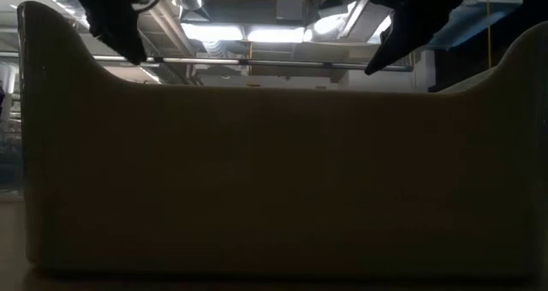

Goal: Sort spices by type
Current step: Put the white seasoning bottle into the black bin

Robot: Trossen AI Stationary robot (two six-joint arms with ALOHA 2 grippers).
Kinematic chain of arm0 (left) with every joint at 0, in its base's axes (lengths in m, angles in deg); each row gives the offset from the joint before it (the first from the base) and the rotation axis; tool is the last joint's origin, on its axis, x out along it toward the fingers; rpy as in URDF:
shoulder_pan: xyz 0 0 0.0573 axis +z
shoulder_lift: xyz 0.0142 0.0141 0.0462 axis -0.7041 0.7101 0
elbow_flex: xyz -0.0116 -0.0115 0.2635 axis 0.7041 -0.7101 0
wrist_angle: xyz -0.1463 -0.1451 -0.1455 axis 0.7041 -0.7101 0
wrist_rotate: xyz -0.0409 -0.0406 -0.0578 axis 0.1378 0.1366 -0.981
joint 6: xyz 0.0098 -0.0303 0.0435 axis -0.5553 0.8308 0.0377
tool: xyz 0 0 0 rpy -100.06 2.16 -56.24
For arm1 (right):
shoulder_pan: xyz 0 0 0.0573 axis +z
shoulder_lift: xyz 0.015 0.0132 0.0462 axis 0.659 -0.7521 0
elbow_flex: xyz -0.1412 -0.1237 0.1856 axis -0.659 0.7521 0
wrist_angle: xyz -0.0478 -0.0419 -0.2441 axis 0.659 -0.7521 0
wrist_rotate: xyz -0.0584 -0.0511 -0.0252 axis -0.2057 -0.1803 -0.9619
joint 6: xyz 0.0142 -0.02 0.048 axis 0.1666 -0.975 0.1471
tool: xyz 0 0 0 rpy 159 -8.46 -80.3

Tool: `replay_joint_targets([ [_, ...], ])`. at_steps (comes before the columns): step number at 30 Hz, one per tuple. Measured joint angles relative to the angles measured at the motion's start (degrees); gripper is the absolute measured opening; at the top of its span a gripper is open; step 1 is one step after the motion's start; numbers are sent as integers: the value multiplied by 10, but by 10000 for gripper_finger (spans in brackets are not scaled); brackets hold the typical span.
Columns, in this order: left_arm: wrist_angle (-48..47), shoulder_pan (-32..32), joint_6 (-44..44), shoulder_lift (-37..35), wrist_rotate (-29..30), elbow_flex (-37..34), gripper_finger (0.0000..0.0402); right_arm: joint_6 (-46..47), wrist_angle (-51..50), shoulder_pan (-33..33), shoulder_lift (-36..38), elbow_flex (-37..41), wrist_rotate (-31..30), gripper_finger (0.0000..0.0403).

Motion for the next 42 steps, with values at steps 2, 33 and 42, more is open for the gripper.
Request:
replay_joint_targets([
  [2,-23,-1,15,6,0,0,260,0,0,0,0,0,0,347],
  [33,-156,-18,131,71,-50,-36,260,-42,26,0,0,0,3,347],
  [42,-139,-38,185,11,-58,-93,260,-46,27,0,0,0,16,347],
])
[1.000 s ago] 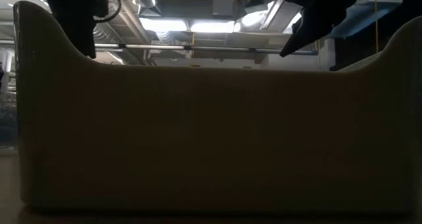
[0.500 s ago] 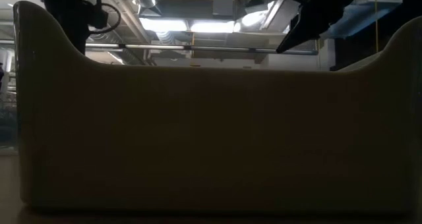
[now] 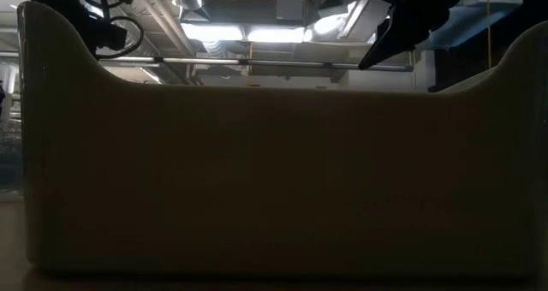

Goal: Sort spices by type
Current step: Put the white seasoning bottle into the black bin

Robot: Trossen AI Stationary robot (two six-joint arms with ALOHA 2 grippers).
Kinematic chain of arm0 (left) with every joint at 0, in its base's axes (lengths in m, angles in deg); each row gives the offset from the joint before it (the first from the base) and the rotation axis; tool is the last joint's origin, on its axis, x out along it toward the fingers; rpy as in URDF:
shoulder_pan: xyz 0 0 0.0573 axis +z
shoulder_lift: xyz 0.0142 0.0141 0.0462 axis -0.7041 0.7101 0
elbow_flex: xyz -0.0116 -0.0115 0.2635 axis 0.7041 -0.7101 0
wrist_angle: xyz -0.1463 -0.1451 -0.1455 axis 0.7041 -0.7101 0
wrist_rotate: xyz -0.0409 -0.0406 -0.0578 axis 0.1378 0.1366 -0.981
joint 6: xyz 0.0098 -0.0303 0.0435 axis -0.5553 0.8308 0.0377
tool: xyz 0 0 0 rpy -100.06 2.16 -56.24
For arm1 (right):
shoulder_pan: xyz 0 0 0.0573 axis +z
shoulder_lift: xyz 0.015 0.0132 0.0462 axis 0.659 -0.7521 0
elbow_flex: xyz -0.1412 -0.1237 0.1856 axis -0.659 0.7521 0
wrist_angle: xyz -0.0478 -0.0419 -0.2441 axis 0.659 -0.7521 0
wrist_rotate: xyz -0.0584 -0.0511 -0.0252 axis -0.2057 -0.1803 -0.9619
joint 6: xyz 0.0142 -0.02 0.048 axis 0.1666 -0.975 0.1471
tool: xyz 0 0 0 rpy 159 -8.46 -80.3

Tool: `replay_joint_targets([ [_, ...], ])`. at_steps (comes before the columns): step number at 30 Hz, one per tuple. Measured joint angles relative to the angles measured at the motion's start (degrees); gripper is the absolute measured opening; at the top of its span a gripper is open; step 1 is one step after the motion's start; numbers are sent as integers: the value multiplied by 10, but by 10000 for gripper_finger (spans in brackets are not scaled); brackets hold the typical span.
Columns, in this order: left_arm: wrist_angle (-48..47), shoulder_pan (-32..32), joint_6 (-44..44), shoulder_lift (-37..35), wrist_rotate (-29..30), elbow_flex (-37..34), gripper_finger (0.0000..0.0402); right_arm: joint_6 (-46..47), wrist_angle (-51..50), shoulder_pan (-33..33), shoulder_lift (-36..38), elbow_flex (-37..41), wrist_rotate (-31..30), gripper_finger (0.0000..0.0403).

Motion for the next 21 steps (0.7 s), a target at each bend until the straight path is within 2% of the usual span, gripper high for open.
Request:
replay_joint_targets([
  [12,39,-8,6,-11,-15,-40,260,0,0,0,0,0,0,347],
  [21,40,1,5,-10,-16,-42,260,0,0,0,0,0,-1,347],
])
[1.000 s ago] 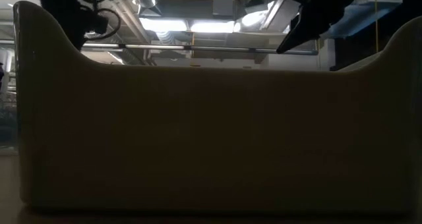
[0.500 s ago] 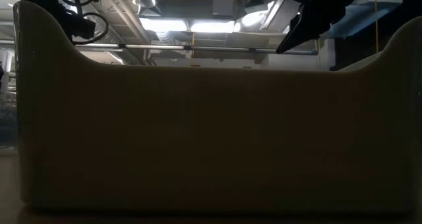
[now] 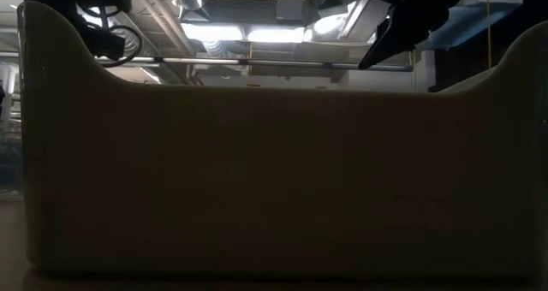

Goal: Sort spices by type
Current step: Put the white seasoning bottle into the black bin

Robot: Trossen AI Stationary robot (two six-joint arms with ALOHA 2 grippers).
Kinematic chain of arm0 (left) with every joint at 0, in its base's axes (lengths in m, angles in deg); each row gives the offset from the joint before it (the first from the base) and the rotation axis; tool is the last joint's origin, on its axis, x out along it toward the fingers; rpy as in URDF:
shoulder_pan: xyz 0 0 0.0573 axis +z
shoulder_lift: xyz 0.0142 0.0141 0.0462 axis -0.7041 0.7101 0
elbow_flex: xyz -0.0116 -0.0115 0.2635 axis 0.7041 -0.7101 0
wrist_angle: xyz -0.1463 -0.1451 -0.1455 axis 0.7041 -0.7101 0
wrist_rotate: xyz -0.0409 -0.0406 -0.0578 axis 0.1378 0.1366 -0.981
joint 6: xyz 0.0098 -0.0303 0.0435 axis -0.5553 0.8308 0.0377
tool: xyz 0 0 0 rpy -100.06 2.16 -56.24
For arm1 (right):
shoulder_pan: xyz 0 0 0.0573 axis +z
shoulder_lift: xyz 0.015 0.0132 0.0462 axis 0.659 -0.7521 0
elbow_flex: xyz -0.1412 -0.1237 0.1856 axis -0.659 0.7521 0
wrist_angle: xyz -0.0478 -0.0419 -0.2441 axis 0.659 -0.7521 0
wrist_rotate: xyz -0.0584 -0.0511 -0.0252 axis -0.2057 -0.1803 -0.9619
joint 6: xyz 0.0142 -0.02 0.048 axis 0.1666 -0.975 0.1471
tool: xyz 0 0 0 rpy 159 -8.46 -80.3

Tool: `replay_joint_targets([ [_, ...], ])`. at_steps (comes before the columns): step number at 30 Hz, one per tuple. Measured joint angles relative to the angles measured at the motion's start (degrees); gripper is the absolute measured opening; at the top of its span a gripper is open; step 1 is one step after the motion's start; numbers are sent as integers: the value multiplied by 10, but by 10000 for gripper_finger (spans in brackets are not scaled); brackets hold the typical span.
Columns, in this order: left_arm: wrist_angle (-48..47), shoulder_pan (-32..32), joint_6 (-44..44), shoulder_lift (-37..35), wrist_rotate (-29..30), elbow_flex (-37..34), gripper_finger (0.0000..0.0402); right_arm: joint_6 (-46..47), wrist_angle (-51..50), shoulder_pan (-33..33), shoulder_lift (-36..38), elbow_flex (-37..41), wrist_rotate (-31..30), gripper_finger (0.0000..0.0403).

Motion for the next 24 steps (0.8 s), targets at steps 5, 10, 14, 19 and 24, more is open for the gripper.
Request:
replay_joint_targets([
  [5,-8,24,-13,0,-9,0,260,0,0,0,0,0,1,347],
  [10,-35,41,-17,0,-16,0,260,-1,0,0,0,0,0,347],
  [14,-36,56,-26,3,-14,0,260,-9,2,0,0,0,0,347],
  [19,-66,69,-22,3,-12,0,260,-9,4,0,0,0,0,347],
  [24,-77,78,-29,3,-23,-5,260,-9,5,0,0,0,0,347],
])
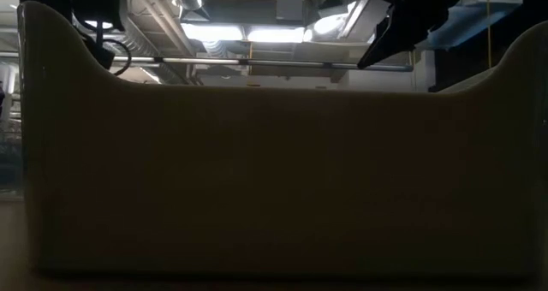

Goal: Sort spices by type
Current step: Put the white seasoning bottle into the black bin

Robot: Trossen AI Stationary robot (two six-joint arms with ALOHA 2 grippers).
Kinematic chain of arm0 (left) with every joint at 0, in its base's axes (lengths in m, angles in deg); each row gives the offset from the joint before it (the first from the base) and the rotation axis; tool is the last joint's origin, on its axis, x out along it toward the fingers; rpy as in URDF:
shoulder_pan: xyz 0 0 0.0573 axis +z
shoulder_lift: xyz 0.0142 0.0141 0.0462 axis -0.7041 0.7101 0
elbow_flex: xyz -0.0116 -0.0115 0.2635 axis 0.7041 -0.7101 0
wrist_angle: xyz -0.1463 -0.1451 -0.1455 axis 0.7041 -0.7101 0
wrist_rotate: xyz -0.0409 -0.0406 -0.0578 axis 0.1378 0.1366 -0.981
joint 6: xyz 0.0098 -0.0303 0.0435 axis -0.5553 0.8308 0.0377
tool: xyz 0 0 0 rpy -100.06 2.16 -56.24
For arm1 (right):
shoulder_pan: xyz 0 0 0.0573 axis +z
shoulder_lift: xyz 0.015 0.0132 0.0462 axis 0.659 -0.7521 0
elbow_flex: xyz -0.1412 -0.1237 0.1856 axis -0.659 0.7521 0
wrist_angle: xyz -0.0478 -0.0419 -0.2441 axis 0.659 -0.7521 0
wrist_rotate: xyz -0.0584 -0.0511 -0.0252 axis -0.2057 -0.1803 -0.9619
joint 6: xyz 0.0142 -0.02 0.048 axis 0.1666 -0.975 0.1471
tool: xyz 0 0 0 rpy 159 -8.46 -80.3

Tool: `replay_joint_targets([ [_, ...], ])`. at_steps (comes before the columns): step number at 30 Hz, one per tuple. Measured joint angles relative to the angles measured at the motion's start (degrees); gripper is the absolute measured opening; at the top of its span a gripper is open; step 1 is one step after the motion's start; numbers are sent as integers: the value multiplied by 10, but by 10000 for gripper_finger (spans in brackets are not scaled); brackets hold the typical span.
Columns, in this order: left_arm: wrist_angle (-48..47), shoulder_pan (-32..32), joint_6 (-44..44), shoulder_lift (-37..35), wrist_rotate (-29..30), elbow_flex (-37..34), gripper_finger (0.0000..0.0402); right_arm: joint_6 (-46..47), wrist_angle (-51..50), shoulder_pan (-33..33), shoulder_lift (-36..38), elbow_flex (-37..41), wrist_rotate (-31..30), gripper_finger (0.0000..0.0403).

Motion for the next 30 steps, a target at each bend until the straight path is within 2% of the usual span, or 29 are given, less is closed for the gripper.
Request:
replay_joint_targets([
  [16,7,1,-61,54,-20,-26,260,0,0,0,0,0,1,347],
  [30,28,1,-76,83,-20,-17,225,-4,-3,0,0,0,-1,347],
])
